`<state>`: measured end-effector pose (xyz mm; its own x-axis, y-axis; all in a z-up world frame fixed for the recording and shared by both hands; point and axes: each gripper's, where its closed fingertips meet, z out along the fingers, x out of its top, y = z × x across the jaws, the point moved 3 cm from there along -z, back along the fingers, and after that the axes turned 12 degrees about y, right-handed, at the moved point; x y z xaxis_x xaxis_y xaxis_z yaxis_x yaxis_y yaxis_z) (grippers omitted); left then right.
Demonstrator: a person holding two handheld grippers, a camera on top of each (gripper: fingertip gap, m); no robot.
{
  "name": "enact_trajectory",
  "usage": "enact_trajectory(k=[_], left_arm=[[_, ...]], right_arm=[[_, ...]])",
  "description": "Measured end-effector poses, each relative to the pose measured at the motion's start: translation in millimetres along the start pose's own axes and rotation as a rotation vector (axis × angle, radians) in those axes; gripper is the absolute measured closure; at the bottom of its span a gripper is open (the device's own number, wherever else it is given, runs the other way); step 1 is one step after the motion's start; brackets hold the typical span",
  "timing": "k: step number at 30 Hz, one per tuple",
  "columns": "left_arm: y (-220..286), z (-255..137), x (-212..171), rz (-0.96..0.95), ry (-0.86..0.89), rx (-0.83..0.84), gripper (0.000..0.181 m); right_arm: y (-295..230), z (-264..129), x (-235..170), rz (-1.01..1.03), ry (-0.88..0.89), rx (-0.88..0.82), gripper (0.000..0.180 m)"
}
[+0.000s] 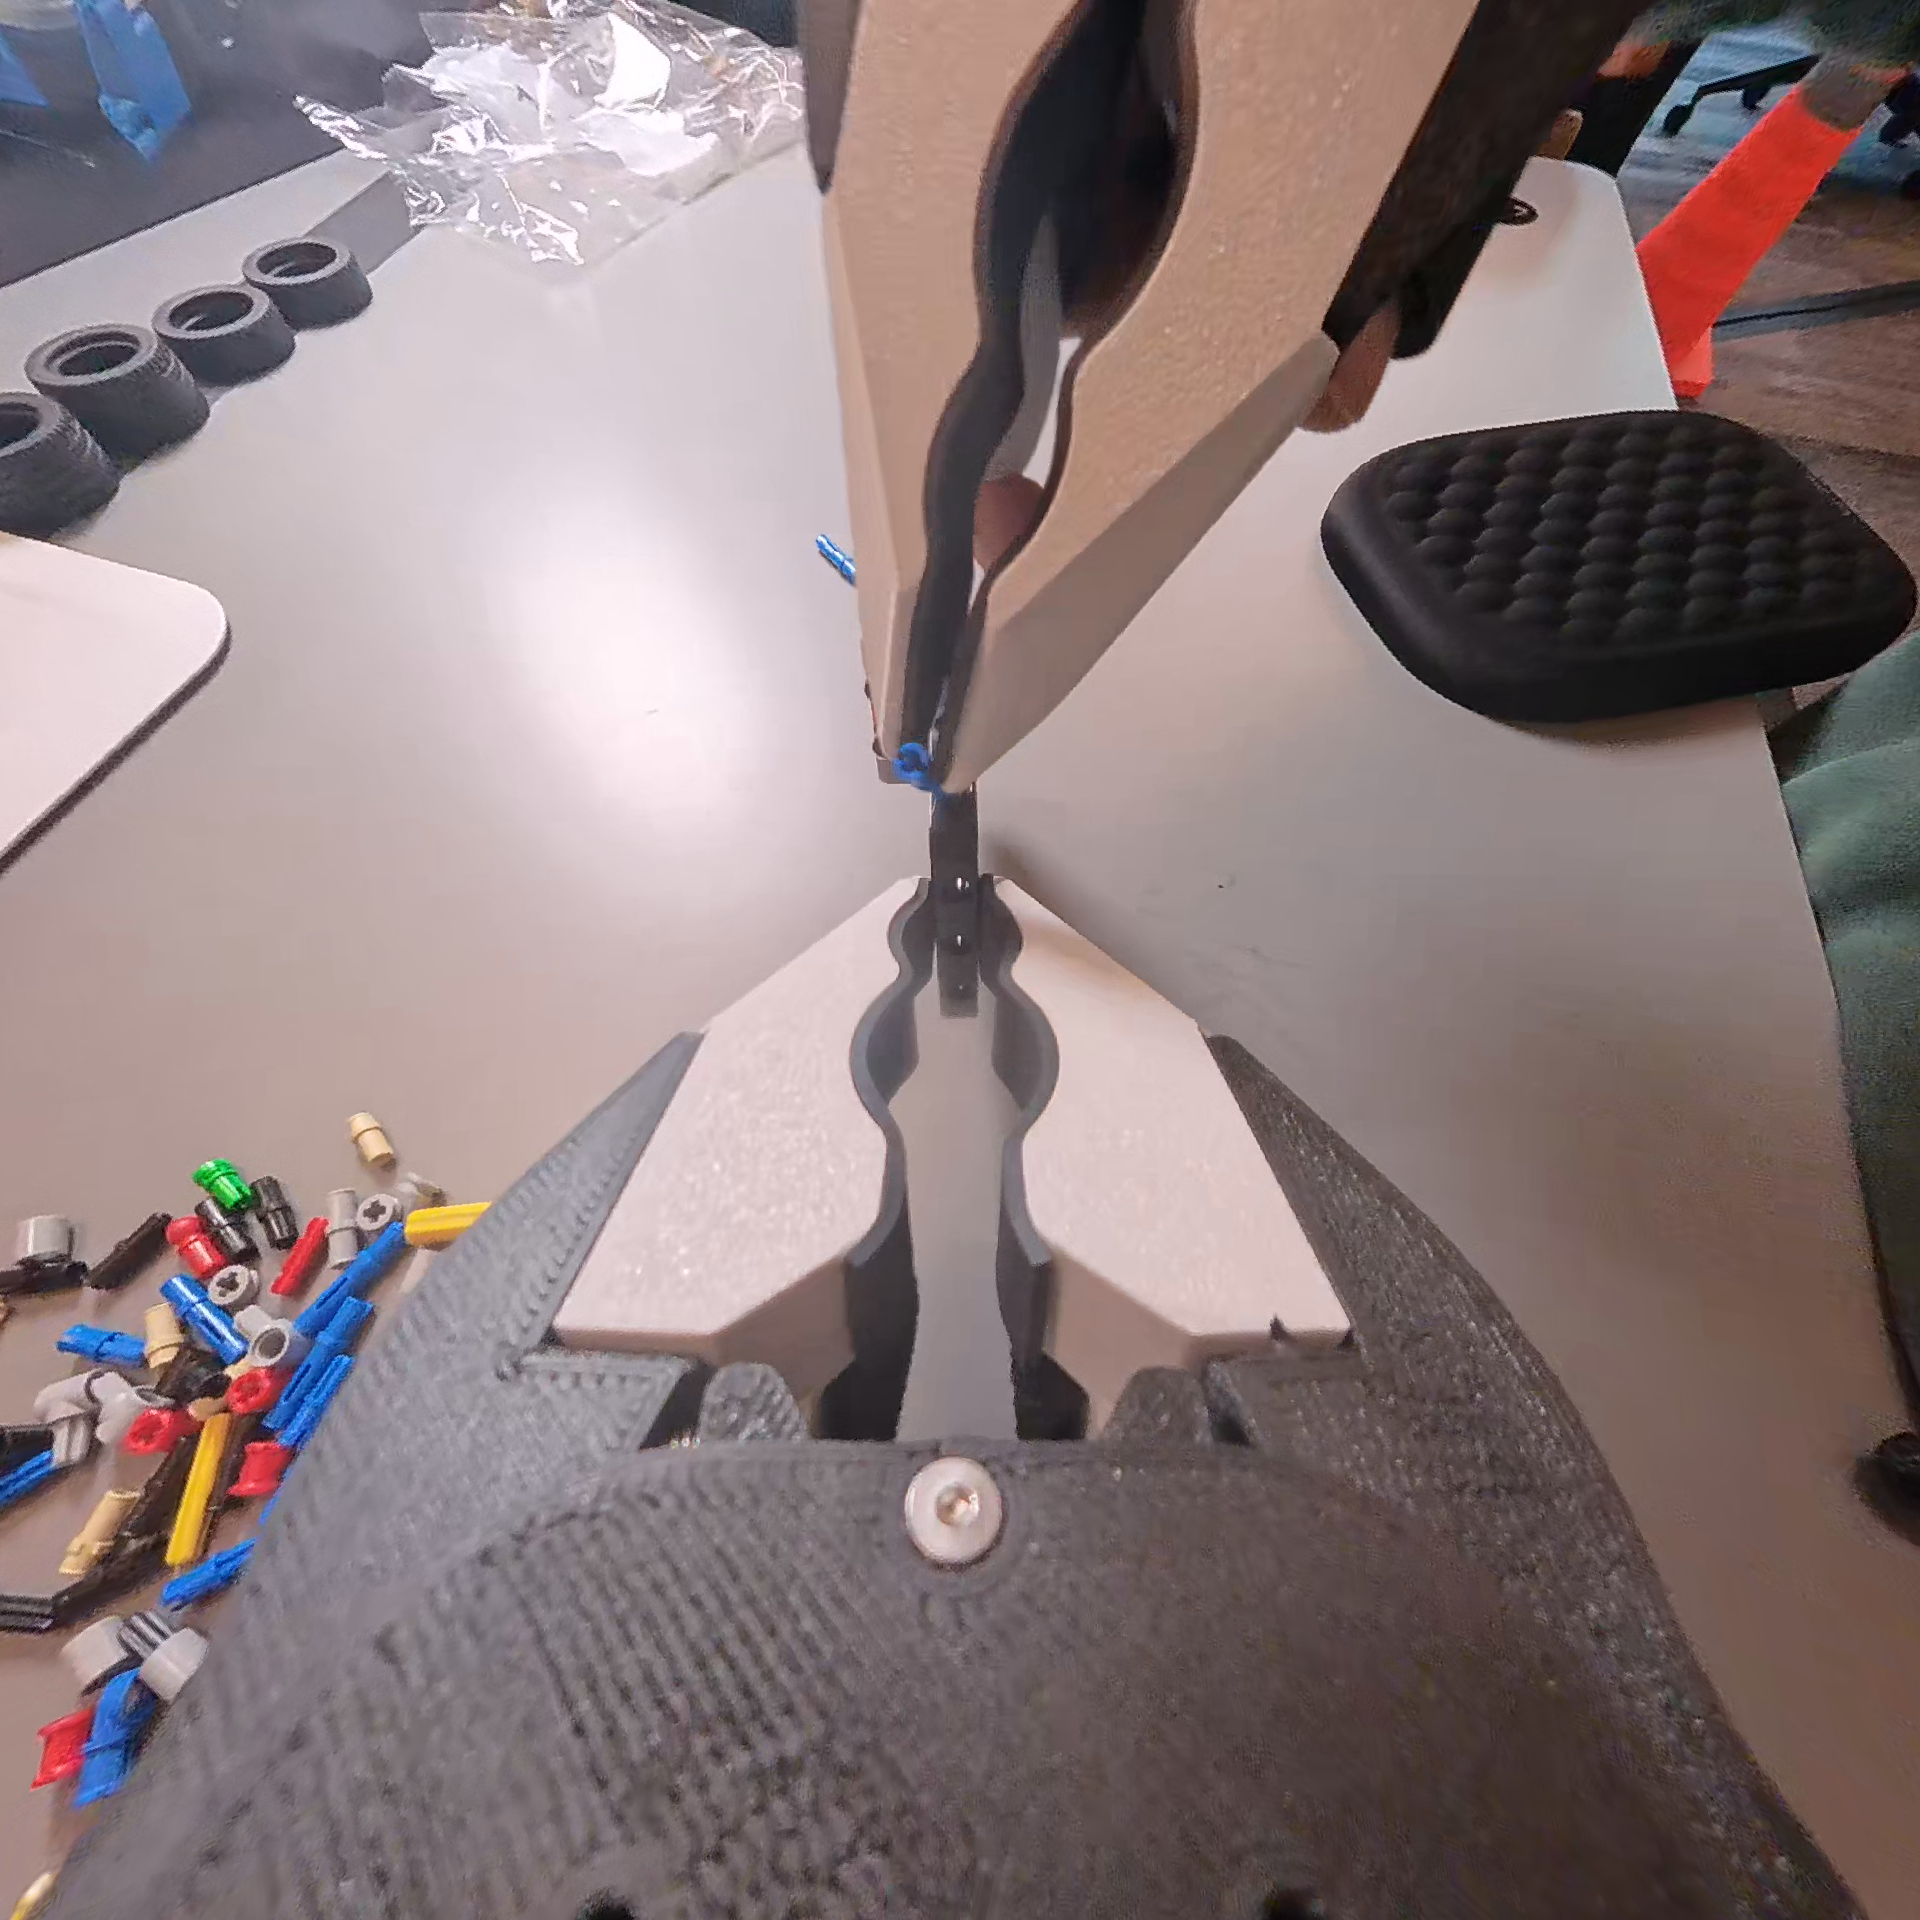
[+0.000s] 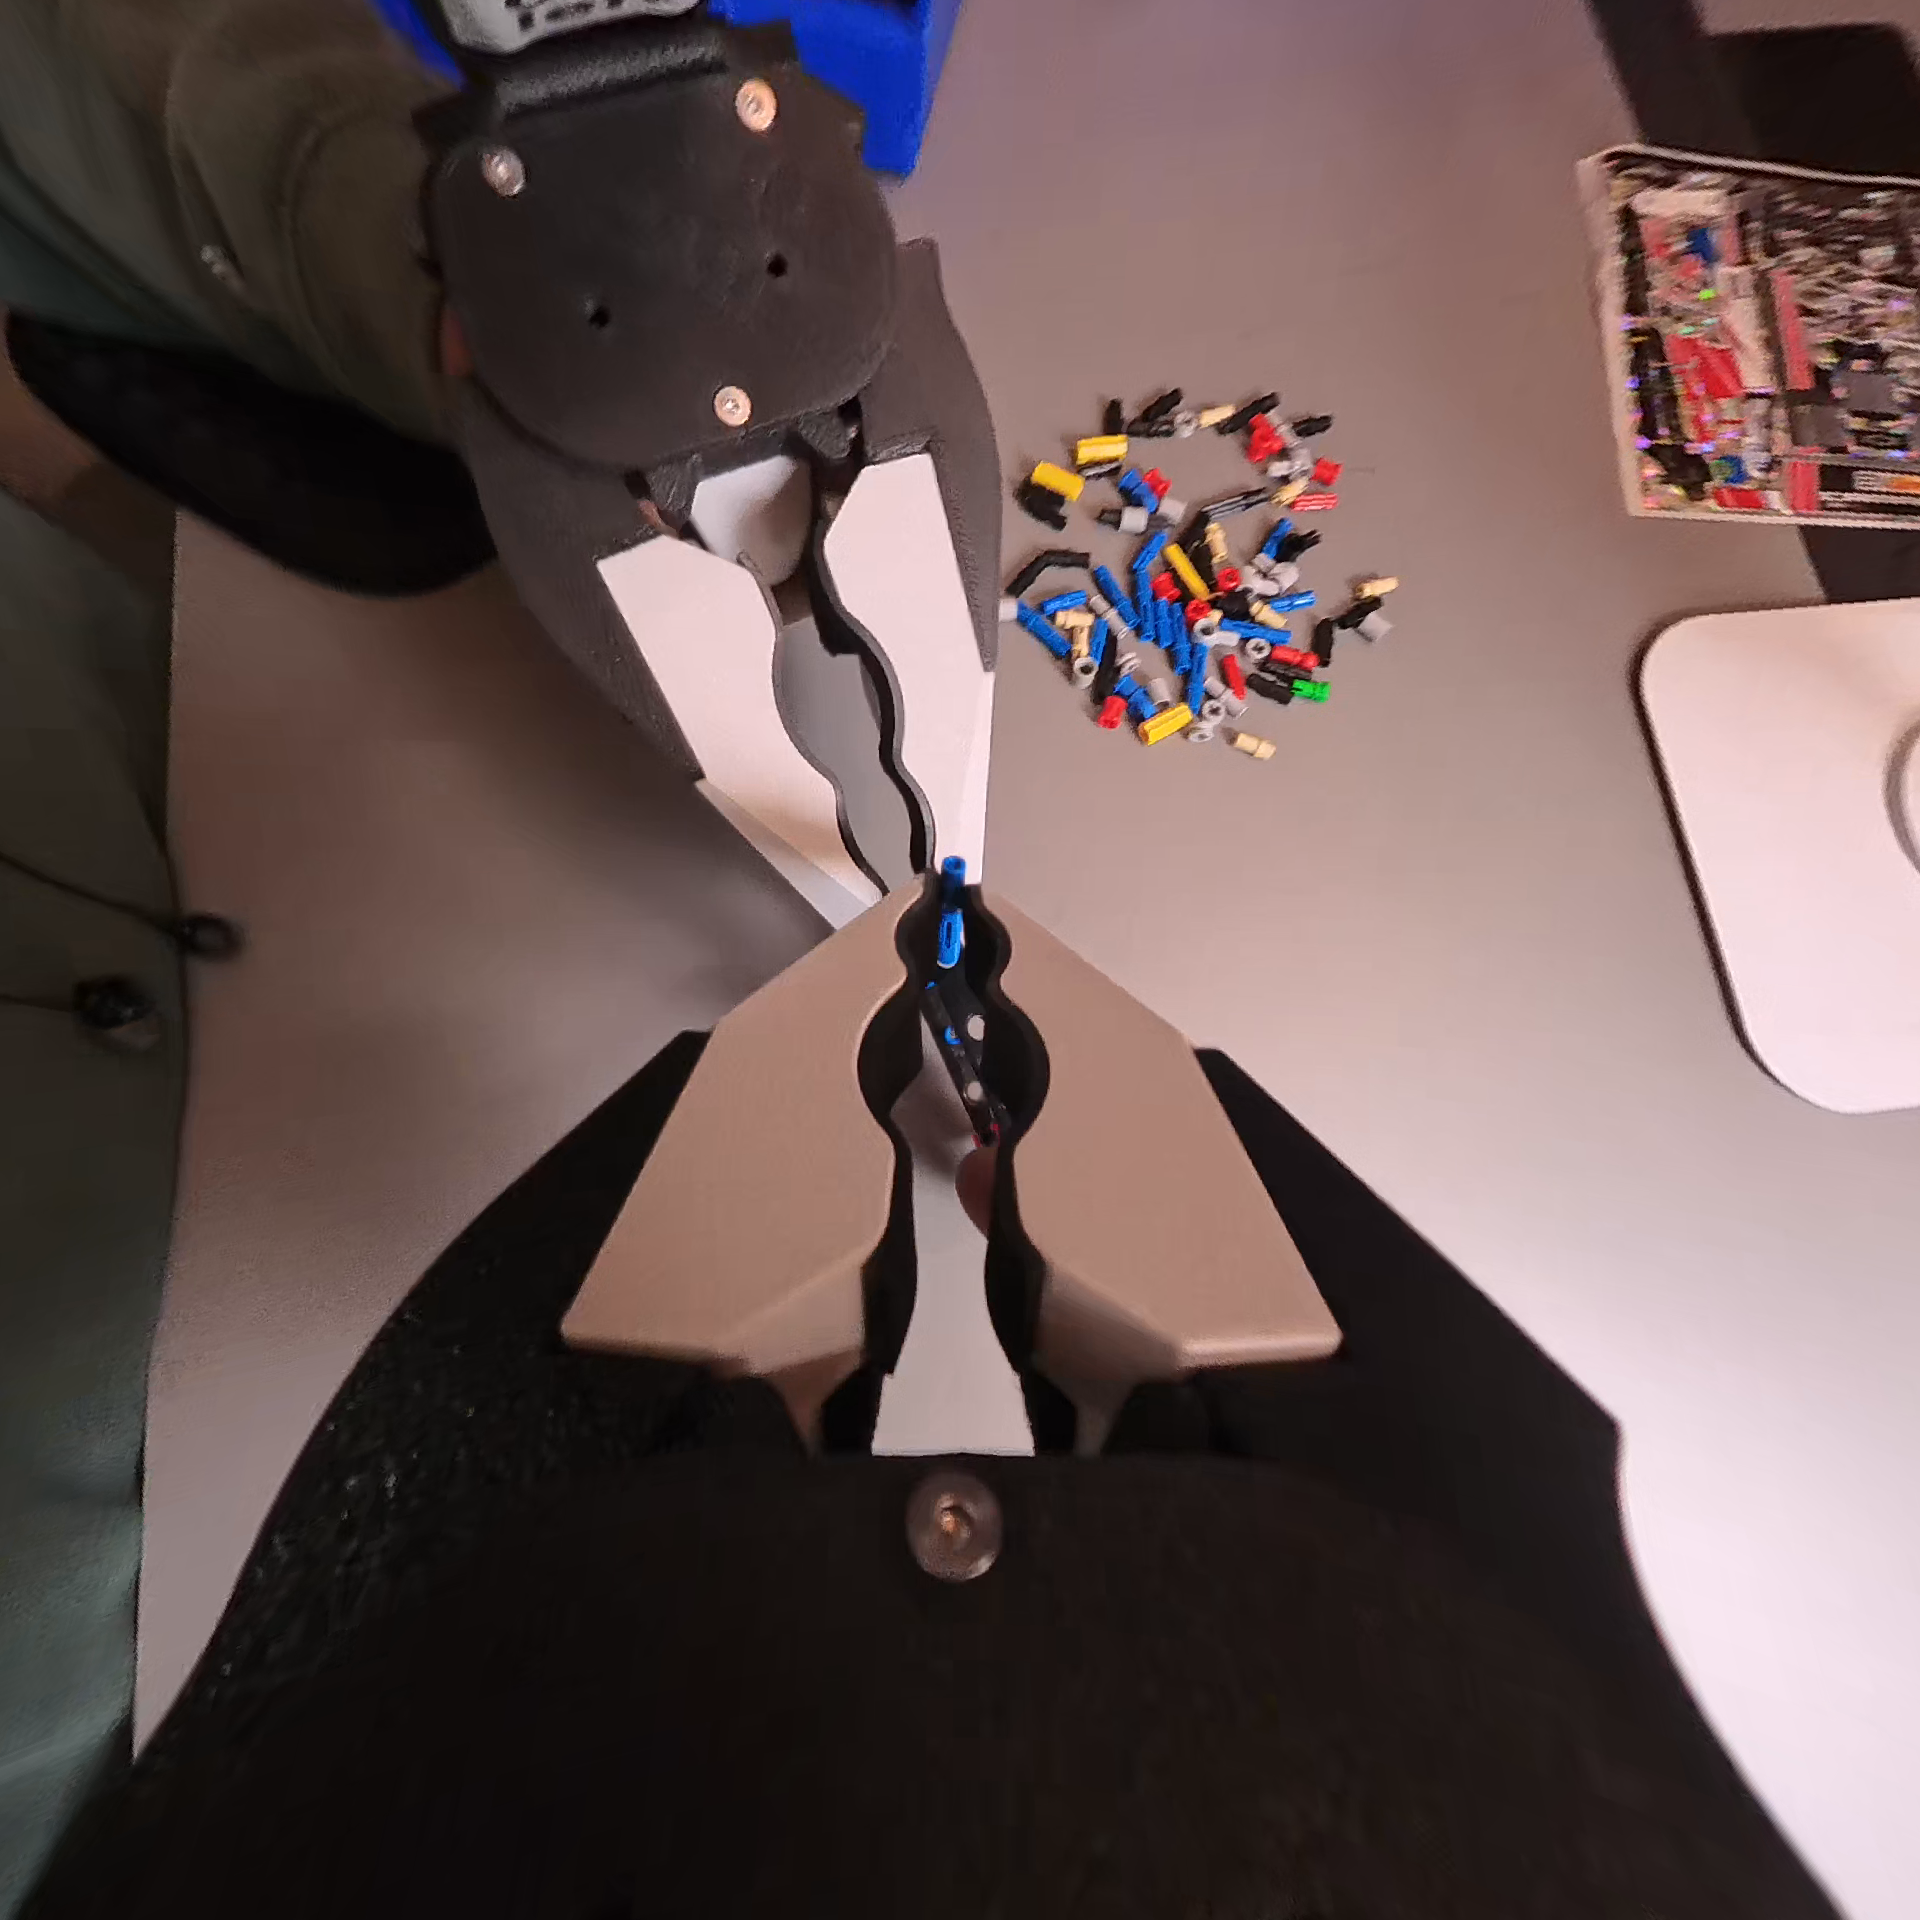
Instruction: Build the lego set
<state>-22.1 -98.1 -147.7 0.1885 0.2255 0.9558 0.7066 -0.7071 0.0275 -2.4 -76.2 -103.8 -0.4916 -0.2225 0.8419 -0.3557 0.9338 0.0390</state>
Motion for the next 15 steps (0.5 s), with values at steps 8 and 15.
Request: enact_trajectory(k=[8,15], left_arm=[[-9,-1,2,-0.075,0.036,0.066,0.175],[-7,2,1,-0.093,0.036,0.086,0.175]], right_arm=[[8,-1,-4,0.175,0.300,-0.242,0.178],[6,-8,-14,0.241,0.419,-0.317,0.179]])
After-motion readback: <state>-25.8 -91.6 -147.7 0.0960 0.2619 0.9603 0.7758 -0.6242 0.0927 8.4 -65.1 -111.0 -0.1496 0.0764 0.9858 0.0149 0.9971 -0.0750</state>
